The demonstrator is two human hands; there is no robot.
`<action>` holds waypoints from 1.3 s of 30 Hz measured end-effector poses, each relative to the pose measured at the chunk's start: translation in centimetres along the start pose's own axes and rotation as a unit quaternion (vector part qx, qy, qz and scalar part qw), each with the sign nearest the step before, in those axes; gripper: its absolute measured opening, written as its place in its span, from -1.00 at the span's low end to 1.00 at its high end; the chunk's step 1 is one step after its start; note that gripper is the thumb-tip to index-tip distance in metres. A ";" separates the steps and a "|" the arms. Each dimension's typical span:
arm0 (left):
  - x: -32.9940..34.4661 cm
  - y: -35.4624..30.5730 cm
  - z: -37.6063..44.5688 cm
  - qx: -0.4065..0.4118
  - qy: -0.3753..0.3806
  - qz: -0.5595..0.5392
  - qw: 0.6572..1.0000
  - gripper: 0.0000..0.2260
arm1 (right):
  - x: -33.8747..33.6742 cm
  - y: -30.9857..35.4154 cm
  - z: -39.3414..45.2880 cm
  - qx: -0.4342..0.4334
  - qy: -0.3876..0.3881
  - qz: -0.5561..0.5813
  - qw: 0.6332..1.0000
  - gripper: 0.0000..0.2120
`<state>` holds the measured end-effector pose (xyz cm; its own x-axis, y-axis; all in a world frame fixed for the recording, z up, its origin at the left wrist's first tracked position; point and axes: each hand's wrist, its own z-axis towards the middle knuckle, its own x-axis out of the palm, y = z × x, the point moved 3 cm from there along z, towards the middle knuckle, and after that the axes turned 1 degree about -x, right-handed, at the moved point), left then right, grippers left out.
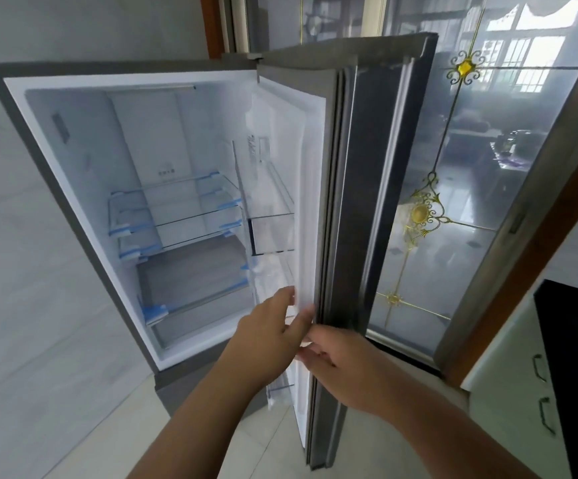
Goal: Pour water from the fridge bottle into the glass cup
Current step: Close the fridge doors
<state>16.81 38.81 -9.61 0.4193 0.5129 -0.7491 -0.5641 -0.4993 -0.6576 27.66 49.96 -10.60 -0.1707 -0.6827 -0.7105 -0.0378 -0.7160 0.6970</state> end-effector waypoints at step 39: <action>-13.6 18.2 -5.2 -0.071 -0.210 0.028 0.975 -0.67 | 11.1 13.4 13.8 -0.118 -0.209 -0.065 0.969 -0.49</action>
<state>4.50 19.08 -11.81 0.0453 0.7082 -0.7046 -0.4617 -0.6106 -0.6434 11.72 34.76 -7.79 -0.5645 -0.5011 -0.6559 0.1311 -0.8390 0.5281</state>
